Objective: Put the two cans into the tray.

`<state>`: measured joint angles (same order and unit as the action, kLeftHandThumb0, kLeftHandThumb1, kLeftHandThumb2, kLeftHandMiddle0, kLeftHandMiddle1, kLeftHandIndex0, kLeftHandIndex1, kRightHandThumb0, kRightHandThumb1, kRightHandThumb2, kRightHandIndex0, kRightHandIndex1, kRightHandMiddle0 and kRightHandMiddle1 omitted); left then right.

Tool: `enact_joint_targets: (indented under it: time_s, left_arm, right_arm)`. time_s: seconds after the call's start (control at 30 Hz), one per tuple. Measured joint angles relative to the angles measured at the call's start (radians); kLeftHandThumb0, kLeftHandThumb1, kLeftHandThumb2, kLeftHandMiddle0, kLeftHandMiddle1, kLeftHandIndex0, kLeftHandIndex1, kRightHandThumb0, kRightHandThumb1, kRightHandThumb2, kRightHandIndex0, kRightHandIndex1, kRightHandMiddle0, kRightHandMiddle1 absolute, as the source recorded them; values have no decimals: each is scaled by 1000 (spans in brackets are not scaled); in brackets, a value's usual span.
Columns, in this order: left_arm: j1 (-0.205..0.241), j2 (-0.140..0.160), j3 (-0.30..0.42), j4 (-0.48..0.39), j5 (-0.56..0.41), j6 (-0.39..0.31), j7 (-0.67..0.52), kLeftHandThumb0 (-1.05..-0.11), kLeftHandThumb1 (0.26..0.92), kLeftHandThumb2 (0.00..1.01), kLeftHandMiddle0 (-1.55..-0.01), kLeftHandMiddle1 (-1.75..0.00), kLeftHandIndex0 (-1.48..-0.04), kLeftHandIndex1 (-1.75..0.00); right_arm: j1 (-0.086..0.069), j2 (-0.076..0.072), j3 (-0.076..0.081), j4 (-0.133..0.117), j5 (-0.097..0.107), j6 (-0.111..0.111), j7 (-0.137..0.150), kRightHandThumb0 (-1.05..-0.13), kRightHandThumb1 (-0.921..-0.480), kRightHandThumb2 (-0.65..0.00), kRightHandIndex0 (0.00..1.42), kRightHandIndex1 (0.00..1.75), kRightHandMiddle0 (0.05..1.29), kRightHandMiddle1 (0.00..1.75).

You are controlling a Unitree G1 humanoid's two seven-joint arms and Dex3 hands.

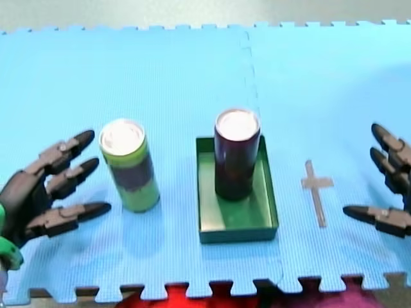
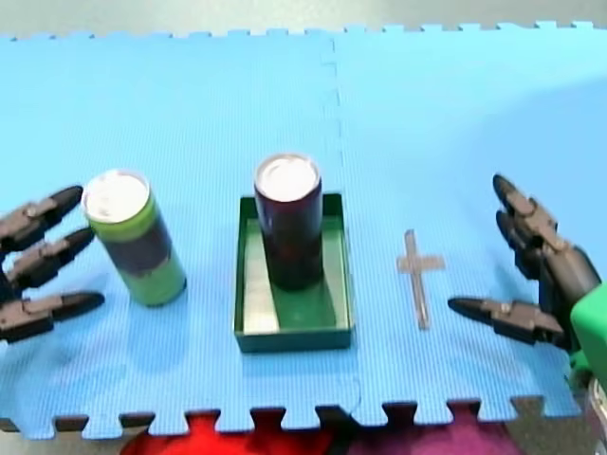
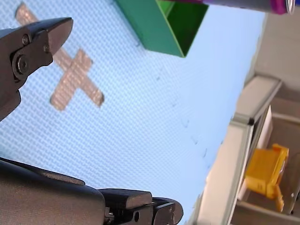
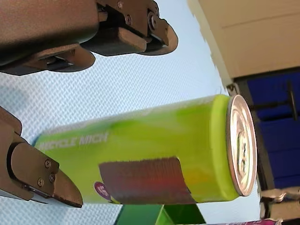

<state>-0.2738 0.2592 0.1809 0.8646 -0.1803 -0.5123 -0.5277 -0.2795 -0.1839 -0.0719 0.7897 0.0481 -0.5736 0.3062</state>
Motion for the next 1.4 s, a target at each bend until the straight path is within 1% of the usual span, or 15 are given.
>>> enact_joint_targets:
  time_s: [0.17,0.43,0.57,0.77,1.0,1.17,1.4]
  left_arm:
    - [-25,-3,-7,43,20,-6,15,-1048,683,1,-302,0,-251,0]
    - [-51,-4,-11,102,34,-32,17,-1048,684,1,-298,0,-241,0]
    - [-62,-4,-17,117,41,-38,15,-1048,684,1,-292,0,-234,0]
    - [-71,-4,-26,133,56,-50,15,-1048,681,0,-283,0,-225,0]
    - [-80,1,-32,150,63,-56,8,-1048,676,0,-270,0,-213,0]
    - [-92,0,-35,176,70,-60,8,-1048,674,0,-266,0,-207,0]
    - [-109,-10,-34,210,72,-52,10,-1048,671,0,-261,0,-205,0]
  right_arm:
    - [-1,0,-1,-1,1,1,-2,-749,-653,0,154,11,157,3]
    - [2,2,-1,-36,4,28,-10,-737,-654,0,160,9,160,2]
    - [4,2,-1,-46,4,35,-15,-734,-655,-1,162,8,161,1]
    - [6,2,0,-53,4,43,-18,-738,-660,-2,166,7,163,1]
    - [14,2,-1,-73,6,50,-18,-742,-661,-1,168,6,165,1]
    - [23,3,-2,-91,7,53,-19,-741,-662,-1,169,4,168,2]
    - [30,4,-2,-99,10,55,-19,-739,-664,-1,170,3,171,2]
